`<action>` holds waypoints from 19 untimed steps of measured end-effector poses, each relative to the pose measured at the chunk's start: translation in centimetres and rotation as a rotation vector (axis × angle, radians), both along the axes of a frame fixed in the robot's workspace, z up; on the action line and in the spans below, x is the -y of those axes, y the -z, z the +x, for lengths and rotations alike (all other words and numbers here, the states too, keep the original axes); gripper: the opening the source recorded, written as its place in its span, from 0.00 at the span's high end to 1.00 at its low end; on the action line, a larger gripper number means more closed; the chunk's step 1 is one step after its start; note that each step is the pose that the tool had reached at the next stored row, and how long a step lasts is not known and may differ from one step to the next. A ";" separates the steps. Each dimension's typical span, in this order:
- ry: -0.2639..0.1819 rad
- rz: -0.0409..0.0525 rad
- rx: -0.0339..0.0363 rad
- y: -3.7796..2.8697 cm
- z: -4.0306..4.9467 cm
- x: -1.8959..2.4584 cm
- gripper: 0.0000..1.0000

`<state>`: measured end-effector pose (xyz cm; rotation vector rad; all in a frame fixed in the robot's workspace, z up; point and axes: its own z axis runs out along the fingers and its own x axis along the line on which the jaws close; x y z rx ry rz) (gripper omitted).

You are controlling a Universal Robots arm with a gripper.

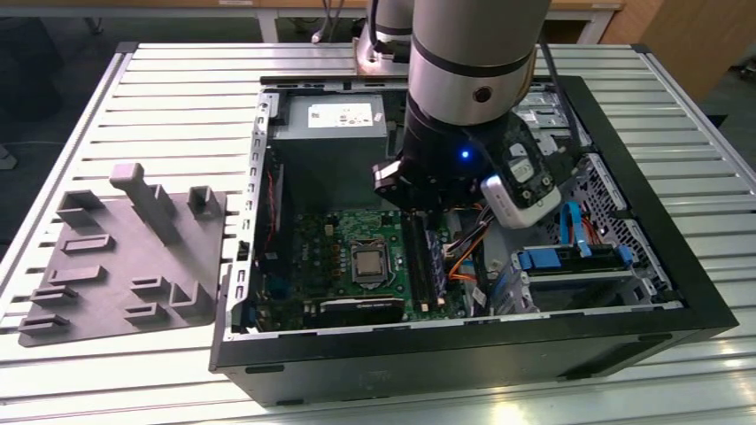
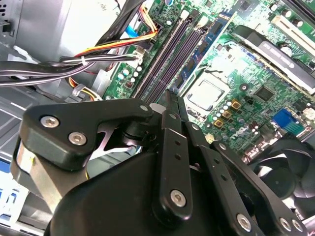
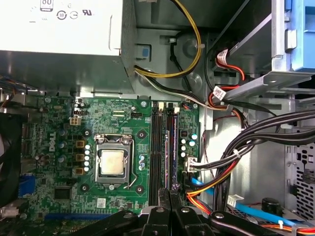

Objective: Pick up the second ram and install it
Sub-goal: 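Insert the second ram into the second slot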

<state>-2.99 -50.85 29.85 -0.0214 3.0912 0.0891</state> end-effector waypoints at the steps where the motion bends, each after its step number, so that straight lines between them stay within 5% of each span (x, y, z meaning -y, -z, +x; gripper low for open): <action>1: 0.000 -0.0001 0.0000 0.03 0.00 0.00 0.88; 19: 0.006 0.0000 0.0000 0.48 0.00 -0.02 0.88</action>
